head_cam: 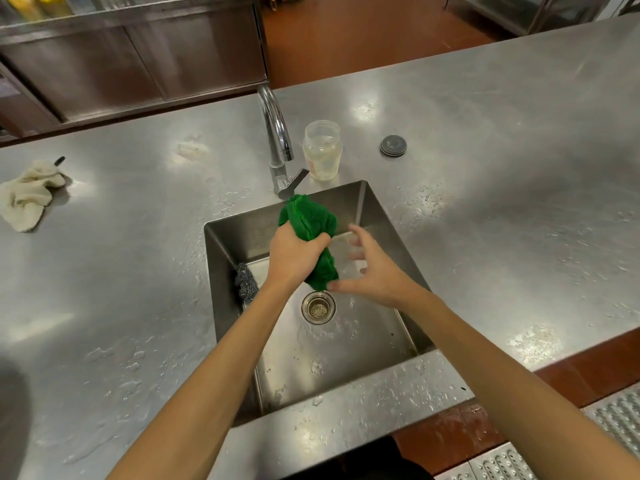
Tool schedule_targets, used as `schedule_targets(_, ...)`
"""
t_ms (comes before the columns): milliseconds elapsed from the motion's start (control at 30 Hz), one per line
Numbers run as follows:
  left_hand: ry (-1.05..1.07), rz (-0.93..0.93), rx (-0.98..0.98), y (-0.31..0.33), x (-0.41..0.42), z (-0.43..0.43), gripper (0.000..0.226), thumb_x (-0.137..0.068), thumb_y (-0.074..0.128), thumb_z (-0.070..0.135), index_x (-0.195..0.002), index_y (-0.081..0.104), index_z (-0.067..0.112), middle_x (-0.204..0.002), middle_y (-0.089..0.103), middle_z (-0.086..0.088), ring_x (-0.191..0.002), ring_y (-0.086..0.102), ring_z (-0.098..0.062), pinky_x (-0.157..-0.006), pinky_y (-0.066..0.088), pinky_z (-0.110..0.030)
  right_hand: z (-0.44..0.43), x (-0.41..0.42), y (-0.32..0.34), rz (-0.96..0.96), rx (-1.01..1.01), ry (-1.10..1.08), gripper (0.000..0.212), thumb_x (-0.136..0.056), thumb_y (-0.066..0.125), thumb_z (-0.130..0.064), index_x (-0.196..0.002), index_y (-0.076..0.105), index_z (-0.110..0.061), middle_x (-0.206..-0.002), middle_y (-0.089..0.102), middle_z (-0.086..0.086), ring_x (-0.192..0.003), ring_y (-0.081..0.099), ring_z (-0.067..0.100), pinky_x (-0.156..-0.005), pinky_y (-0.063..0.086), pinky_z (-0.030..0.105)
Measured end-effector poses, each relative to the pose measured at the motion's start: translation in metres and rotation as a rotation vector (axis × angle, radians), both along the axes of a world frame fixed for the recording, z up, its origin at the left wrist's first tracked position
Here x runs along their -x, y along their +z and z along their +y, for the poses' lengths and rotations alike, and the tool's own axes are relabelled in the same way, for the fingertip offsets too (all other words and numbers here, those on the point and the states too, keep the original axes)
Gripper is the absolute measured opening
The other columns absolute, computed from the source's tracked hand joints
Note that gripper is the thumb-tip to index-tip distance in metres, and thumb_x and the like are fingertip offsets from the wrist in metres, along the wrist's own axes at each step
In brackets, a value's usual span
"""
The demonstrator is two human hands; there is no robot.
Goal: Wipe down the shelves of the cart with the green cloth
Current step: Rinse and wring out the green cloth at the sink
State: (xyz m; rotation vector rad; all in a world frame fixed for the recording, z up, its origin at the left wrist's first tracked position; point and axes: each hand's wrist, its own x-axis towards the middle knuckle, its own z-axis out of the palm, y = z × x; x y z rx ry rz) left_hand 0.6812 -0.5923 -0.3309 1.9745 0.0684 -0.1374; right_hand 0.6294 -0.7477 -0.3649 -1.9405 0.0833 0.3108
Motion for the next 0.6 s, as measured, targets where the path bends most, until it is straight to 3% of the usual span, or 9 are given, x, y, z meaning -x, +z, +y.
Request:
schedule_targets(67, -0.125, -0.103, -0.083, -0.001, 0.0, 0.006, 0.018, -0.069, 0.079, 0.016, -0.073, 0.062, 0.019, -0.074, 0.063, 0.0, -0.083, 0.062, -0.011, -0.072, 0.052, -0.03, -0.009, -0.006, 0.008, 0.072, -0.249, -0.108, 0.105, -0.061, 0.078, -0.068, -0.147, 0.022, -0.048, -0.143, 0.042, -0.012, -0.126, 0.049, 0.01, -0.098, 0.047, 0.036)
schedule_targets(133, -0.263, -0.197, -0.231, -0.003, 0.001, 0.005, 0.025, -0.066, 0.084, 0.018, -0.082, 0.065, 0.016, -0.087, 0.058, 0.0, -0.102, 0.048, -0.017, -0.078, 0.039, -0.018, -0.009, -0.016, 0.017, 0.159, -0.501, -0.17, 0.098, -0.062, 0.069, -0.078, -0.146, 0.026, -0.05, -0.139, 0.048, -0.011, -0.123, 0.054, 0.015, -0.099, 0.05, 0.044)
schedule_targets(233, -0.409, -0.222, -0.36, -0.006, 0.003, -0.004, 0.049, -0.062, 0.088, 0.024, -0.104, 0.064, 0.015, -0.104, 0.044, -0.001, -0.098, 0.038, -0.009, -0.077, 0.031, 0.002, 0.012, -0.029, 0.029, 0.154, -0.449, -0.172, 0.088, -0.069, 0.065, -0.077, -0.144, 0.033, -0.046, -0.13, 0.054, -0.012, -0.119, 0.056, 0.012, -0.095, 0.053, 0.04)
schedule_targets(333, -0.402, -0.234, -0.346, -0.011, 0.008, -0.013, 0.069, -0.057, 0.091, 0.029, -0.117, 0.059, 0.015, -0.103, 0.039, 0.006, -0.1, 0.04, -0.007, -0.085, 0.043, -0.01, 0.029, -0.037, 0.03, 0.044, -0.23, -0.33, 0.056, -0.083, 0.065, -0.058, -0.129, 0.055, -0.028, -0.11, 0.064, -0.008, -0.103, 0.063, 0.01, -0.08, 0.051, 0.025)
schedule_targets(400, -0.285, -0.251, -0.28, -0.013, 0.014, -0.014, 0.078, -0.053, 0.093, 0.027, -0.118, 0.052, 0.012, -0.112, 0.036, 0.003, -0.107, 0.042, -0.01, -0.095, 0.048, -0.023, 0.033, -0.04, 0.03, -0.025, -0.157, -0.413, 0.033, -0.089, 0.062, -0.043, -0.116, 0.062, -0.023, -0.1, 0.067, -0.004, -0.096, 0.064, 0.014, -0.077, 0.051, 0.027)
schedule_targets(467, -0.158, -0.28, -0.218, -0.014, 0.017, -0.011, 0.103, -0.048, 0.096, 0.032, -0.132, 0.039, 0.012, -0.138, 0.027, -0.005, -0.128, 0.038, -0.018, -0.11, 0.041, -0.029, 0.033, -0.04, 0.031, -0.069, -0.111, -0.465, 0.025, -0.092, 0.06, -0.037, -0.108, 0.064, -0.019, -0.096, 0.067, -0.001, -0.092, 0.065, 0.016, -0.079, 0.053, 0.031)
schedule_targets(500, -0.149, -0.284, -0.223, -0.015, 0.016, -0.008, 0.121, -0.046, 0.095, 0.04, -0.143, 0.029, 0.014, -0.153, 0.015, -0.006, -0.141, 0.028, -0.022, -0.117, 0.031, -0.032, 0.032, -0.04, 0.031, -0.074, -0.121, -0.479, 0.024, -0.092, 0.06, -0.038, -0.105, 0.065, -0.018, -0.094, 0.068, 0.0, -0.091, 0.065, 0.017, -0.081, 0.054, 0.034)
schedule_targets(567, -0.259, -0.229, -0.242, -0.015, 0.012, -0.001, 0.146, -0.042, 0.093, 0.055, -0.156, 0.008, 0.022, -0.165, -0.001, -0.001, -0.152, 0.01, -0.02, -0.122, 0.02, -0.038, 0.031, -0.036, 0.032, -0.048, -0.175, -0.467, 0.025, -0.092, 0.059, -0.041, -0.099, 0.066, -0.018, -0.092, 0.069, 0.002, -0.09, 0.067, 0.016, -0.084, 0.056, 0.038)
schedule_targets(600, -0.347, -0.158, -0.205, -0.013, 0.01, 0.002, 0.149, -0.042, 0.094, 0.054, -0.157, 0.003, 0.027, -0.166, 0.007, 0.0, -0.152, 0.016, -0.018, -0.122, 0.024, -0.042, 0.031, -0.034, 0.033, -0.031, -0.195, -0.445, 0.027, -0.092, 0.059, -0.044, -0.096, 0.067, -0.018, -0.091, 0.07, 0.003, -0.088, 0.068, 0.017, -0.083, 0.057, 0.038)
